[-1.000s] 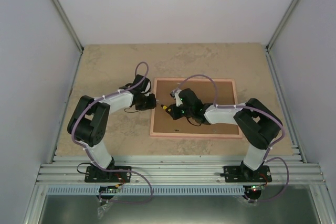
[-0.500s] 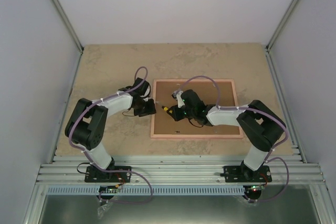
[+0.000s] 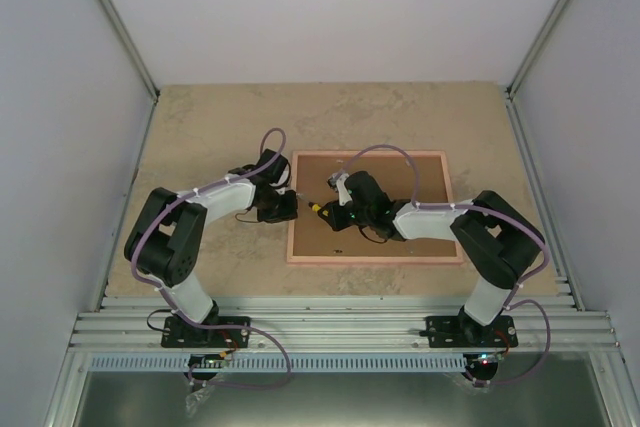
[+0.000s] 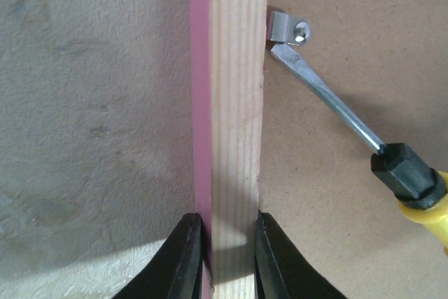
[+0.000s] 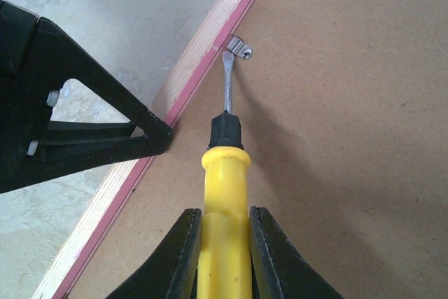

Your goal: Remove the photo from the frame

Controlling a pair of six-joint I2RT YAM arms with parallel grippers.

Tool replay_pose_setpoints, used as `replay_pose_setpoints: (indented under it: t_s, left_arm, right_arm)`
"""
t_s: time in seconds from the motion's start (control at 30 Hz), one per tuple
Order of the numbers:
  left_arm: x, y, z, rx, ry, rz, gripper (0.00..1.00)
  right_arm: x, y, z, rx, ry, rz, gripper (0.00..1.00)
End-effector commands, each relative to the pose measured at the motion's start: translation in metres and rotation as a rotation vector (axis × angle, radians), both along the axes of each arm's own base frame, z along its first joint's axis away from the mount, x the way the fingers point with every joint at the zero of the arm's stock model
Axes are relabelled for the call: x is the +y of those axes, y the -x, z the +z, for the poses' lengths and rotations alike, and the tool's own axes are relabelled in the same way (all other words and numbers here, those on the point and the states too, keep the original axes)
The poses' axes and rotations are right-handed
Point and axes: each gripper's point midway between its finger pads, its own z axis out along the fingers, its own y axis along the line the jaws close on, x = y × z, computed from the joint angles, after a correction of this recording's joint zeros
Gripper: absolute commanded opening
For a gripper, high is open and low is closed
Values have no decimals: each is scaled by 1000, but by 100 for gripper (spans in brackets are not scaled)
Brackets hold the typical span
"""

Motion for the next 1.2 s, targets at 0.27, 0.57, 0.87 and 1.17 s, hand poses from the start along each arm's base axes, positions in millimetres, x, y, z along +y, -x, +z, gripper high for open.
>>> replay_pose_setpoints:
  t_s: [0.27, 0.57, 0.87, 1.17]
  left_arm:
    - [-1, 17, -10, 63, -11, -21, 6]
    - [-1, 19, -9, 60, 0, -11, 3]
    - [-1, 17, -8, 53, -1, -2, 3]
    - [-4, 16, -7, 49, 15, 3, 3]
  right_arm:
    - [2, -26, 10, -79, -37, -110, 1]
    - [-10, -37, 9, -108, 15, -213, 1]
    - [8, -20, 24, -128, 8, -71, 0]
    - [9, 1, 19, -82, 17, -5, 0]
